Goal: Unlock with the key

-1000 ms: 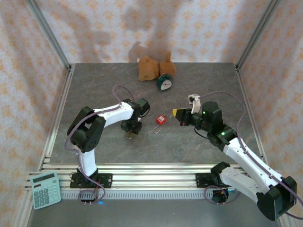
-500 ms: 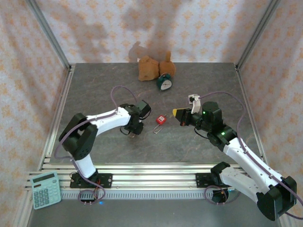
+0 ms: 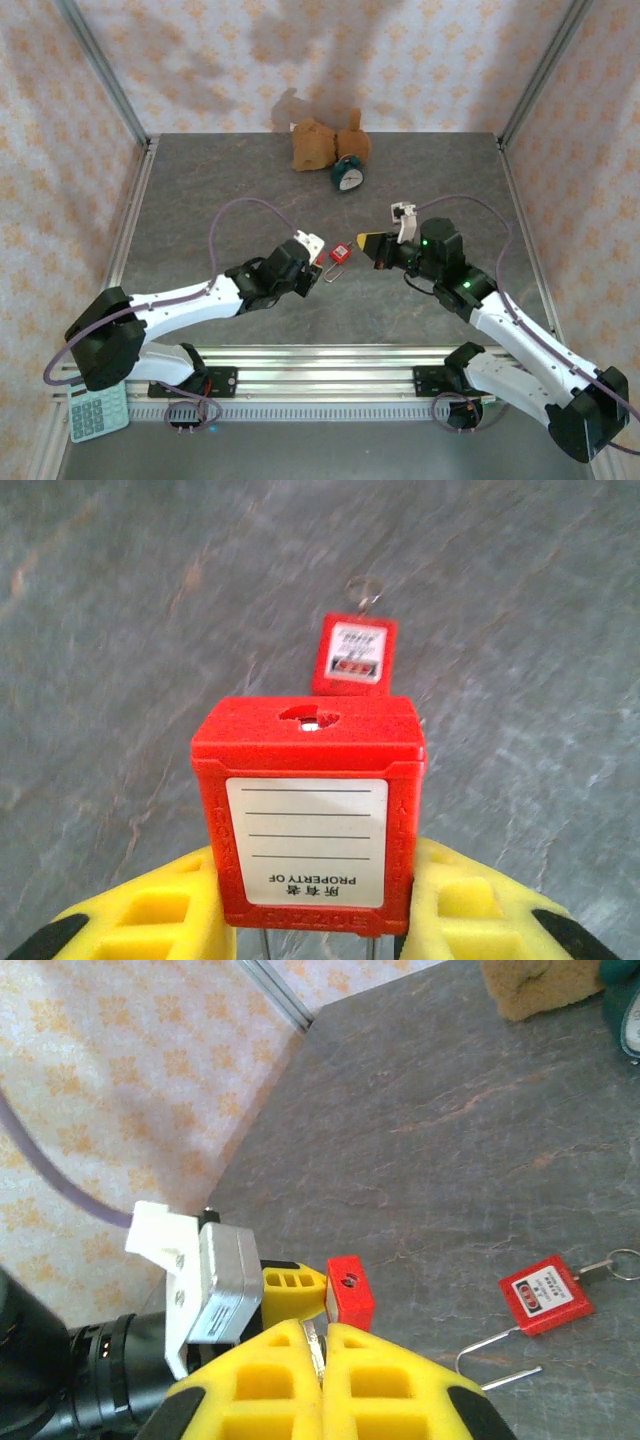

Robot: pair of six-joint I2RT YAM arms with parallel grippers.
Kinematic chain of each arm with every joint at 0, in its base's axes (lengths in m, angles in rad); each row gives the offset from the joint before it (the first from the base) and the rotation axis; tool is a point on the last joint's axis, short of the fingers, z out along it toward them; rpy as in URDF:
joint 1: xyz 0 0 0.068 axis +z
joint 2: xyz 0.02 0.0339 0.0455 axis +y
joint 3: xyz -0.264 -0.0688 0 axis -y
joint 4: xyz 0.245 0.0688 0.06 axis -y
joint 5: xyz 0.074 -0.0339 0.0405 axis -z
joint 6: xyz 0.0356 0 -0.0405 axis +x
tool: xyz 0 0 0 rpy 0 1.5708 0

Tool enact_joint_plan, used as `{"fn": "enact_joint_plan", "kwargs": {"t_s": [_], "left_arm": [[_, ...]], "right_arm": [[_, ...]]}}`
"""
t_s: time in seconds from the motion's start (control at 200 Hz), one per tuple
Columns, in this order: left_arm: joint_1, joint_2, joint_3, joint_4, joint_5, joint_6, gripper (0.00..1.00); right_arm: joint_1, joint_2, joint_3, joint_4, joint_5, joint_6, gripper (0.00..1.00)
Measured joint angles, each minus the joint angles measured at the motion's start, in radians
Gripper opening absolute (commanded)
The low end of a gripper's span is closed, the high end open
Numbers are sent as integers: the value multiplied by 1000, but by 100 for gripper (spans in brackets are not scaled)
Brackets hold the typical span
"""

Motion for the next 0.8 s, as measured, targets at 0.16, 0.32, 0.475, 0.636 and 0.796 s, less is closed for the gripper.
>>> {"fn": "enact_joint_plan", "kwargs": {"t_s": [0.16, 0.32, 0.475, 0.636, 0.796], "left_arm": [[-100, -2, -2, 121, -96, 86, 29], [-173, -2, -9, 204, -182, 163, 29], [-189, -2, -18, 236, -217, 202, 29], [-189, -2, -20, 243, -226, 217, 29], [-189, -2, -20, 243, -226, 219, 28]], "right_arm": [[52, 13, 0, 10, 67, 0, 3], [60, 14, 0, 14, 121, 0, 3], [61, 14, 0, 14, 145, 0, 3], [66, 15, 0, 21, 148, 8, 3], [67, 24, 0, 45, 145, 21, 3]]}}
